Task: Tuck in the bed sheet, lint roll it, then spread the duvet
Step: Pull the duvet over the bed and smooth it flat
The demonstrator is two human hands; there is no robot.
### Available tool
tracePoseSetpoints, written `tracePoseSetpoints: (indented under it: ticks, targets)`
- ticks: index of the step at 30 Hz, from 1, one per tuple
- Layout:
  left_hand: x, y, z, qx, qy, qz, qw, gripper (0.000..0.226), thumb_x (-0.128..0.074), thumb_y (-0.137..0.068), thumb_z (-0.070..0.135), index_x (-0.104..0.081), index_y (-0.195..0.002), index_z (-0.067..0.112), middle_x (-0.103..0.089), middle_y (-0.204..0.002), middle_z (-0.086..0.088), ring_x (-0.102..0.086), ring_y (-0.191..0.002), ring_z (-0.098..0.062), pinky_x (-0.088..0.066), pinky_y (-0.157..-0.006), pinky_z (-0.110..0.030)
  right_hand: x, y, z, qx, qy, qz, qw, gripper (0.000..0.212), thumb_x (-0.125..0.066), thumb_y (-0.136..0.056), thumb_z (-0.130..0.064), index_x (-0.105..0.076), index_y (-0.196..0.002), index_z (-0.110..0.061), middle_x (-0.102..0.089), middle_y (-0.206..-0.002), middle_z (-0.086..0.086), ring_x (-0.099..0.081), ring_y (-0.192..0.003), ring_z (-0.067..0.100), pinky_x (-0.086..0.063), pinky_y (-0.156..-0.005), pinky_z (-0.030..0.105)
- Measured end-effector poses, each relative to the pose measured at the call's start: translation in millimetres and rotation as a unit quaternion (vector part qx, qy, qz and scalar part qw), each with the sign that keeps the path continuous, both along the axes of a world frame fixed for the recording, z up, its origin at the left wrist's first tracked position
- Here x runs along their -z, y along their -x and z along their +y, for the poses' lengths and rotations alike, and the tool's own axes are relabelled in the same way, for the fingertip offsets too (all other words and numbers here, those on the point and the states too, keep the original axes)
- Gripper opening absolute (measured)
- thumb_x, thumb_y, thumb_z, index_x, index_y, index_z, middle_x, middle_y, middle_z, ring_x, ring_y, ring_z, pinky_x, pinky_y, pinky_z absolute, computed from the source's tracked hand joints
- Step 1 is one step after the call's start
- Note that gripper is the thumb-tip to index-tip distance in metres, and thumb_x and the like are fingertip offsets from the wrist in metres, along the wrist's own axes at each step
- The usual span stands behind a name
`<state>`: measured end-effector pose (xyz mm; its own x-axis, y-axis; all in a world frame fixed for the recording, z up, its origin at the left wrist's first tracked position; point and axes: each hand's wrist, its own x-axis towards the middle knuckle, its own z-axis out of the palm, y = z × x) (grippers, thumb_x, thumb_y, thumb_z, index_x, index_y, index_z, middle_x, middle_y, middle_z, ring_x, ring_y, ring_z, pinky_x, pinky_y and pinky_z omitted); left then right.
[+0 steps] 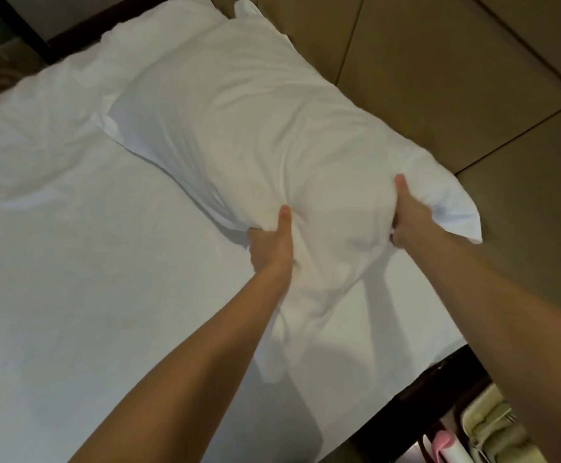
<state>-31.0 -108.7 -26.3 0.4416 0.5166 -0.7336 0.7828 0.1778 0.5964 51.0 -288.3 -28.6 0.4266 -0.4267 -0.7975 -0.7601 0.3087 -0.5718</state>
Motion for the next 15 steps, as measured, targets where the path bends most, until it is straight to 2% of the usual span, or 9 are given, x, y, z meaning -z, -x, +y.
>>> tracePoseSetpoints:
  ticks: [2, 3, 5, 7, 11, 15]
  targets:
    - [9.2, 9.6, 3.3, 0.021, 0.035, 0.038, 0.998, 0.080, -0.059, -0.085, 0.051, -0.030, -0.142, 0.003, -0.045, -0.140, -0.014, -0.047, -0.124, -0.031, -0.039, -0.101, -0.034, 2.4, 27.3, -1.0, -0.083, 0.047, 0.044, 0.994, 0.094, -0.060, -0.075, -0.066, -0.029, -0.145, -0.011, -0.045, -0.135, 0.004, -0.047, -0.121, 0.025, -0.037, -0.102, 0.038]
    - [13.4, 16.4, 9.4, 0.014, 0.051, 0.059, 0.997, 0.082, -0.062, -0.085, 0.046, -0.028, -0.142, 0.000, -0.042, -0.142, -0.015, -0.045, -0.126, -0.030, -0.038, -0.102, -0.033, 5.6, 44.3, -1.2, -0.103, 0.042, 0.070, 0.991, 0.085, -0.054, -0.083, -0.063, -0.029, -0.144, -0.009, -0.043, -0.140, 0.006, -0.044, -0.125, 0.026, -0.036, -0.101, 0.036]
    - [18.2, 31.0, 25.9, -0.017, 0.068, 0.094, 0.993, 0.087, -0.066, -0.082, 0.047, -0.027, -0.142, -0.003, -0.041, -0.142, -0.016, -0.045, -0.127, -0.031, -0.038, -0.103, -0.034, 6.6, 69.1, 2.5, -0.114, -0.010, 0.111, 0.987, 0.076, -0.046, -0.088, -0.062, -0.032, -0.143, -0.012, -0.046, -0.137, 0.006, -0.045, -0.125, 0.027, -0.036, -0.100, 0.037]
    - [13.1, 39.9, 39.1, -0.020, 0.045, 0.078, 0.996, 0.085, -0.063, -0.083, 0.051, -0.029, -0.142, 0.000, -0.043, -0.141, -0.015, -0.046, -0.125, -0.032, -0.039, -0.104, -0.038, -1.0, 76.3, 13.1, -0.148, -0.016, 0.123, 0.981, 0.081, -0.044, -0.085, -0.067, -0.026, -0.146, -0.015, -0.043, -0.140, 0.005, -0.044, -0.126, 0.028, -0.034, -0.104, 0.040]
    - [-13.2, 40.7, 51.0, 0.013, -0.017, -0.004, 1.000, 0.071, -0.054, -0.090, 0.046, -0.029, -0.144, 0.007, -0.044, -0.141, -0.012, -0.046, -0.125, -0.030, -0.037, -0.102, -0.035, -18.3, 81.1, 47.6, -0.226, 0.095, 0.073, 0.967, 0.088, -0.048, -0.088, -0.058, 0.000, -0.151, -0.019, -0.024, -0.152, 0.011, -0.029, -0.136, 0.034, -0.025, -0.110, 0.046]
    - [-44.9, 55.2, 59.7, -0.019, -0.006, -0.041, 0.999, 0.063, -0.051, -0.091, 0.045, -0.038, -0.137, 0.004, -0.050, -0.134, -0.014, -0.051, -0.118, -0.031, -0.042, -0.101, -0.038, -42.5, 111.5, 102.1, -0.334, 0.098, 0.003, 0.938, 0.090, -0.051, -0.089, -0.054, 0.004, -0.151, -0.018, -0.019, -0.154, 0.014, -0.026, -0.139, 0.035, -0.025, -0.112, 0.048]
